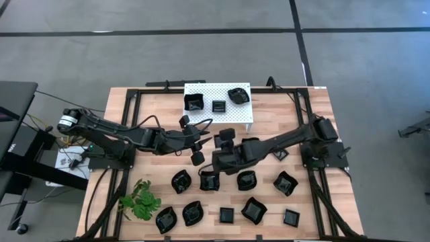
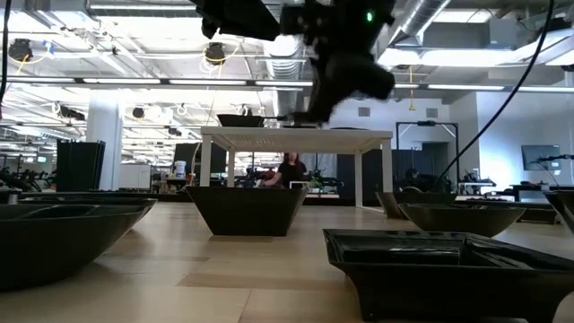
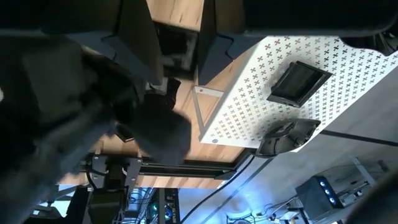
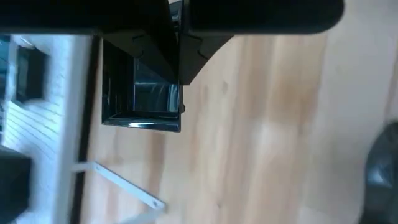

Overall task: Pick & Place Mini shaped plates
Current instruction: Stack the square plate on top of the other square plate on the shelf

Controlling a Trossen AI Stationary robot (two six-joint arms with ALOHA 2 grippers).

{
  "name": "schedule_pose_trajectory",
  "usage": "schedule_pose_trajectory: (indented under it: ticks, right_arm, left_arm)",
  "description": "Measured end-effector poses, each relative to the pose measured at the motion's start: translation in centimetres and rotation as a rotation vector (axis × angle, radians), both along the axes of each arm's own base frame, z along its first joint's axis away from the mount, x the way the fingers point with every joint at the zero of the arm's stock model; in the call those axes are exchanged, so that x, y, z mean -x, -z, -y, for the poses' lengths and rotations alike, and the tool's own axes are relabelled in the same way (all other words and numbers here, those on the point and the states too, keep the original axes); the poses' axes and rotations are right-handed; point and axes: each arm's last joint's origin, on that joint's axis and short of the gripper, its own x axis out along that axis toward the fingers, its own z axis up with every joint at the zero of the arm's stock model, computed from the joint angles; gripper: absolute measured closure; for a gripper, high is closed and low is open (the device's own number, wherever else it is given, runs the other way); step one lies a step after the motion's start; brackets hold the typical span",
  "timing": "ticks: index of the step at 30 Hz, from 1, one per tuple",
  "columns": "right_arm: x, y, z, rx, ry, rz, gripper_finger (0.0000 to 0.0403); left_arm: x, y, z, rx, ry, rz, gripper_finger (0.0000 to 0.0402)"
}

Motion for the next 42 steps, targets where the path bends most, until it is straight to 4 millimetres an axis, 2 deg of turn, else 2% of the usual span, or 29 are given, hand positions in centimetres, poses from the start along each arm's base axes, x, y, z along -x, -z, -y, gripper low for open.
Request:
schedule_pose_trajectory:
  ticks: [4,8,15,21,31,42]
  right_arm:
    - [0.4,-2.8,1.0,-0.001,0.044,0.116,0.0401]
    - [0.7,-4.3,3.3,-0.012,0.100,0.160,0.0401]
    - [0.4,-4.9,8.9,-0.036,0.137,0.137,0.0402]
    - [0.0,-5.1,12.3,-0.100,0.131,0.175,0.0402]
    - [-0.1,-5.2,14.1,-0.144,0.081,0.181,0.0402]
    - [0.2,-4.5,16.9,-0.135,0.150,0.172,0.0400]
  left_arm:
    - [0.0,0.0,0.0,0.000,0.000,-0.001,0.0298]
    - [0.0,0.0,0.0,0.000,0.000,-0.001,0.0298]
    - [0.0,0.0,0.0,0.000,0.000,-0.001,0.0298]
    - [0.0,0.0,0.0,0.000,0.000,-0.001,0.0298]
    - [0.0,0.0,0.0,0.000,0.000,-0.001,0.0298]
    - [0.0,0.0,0.0,-0.001,0.000,-0.001,0.0298]
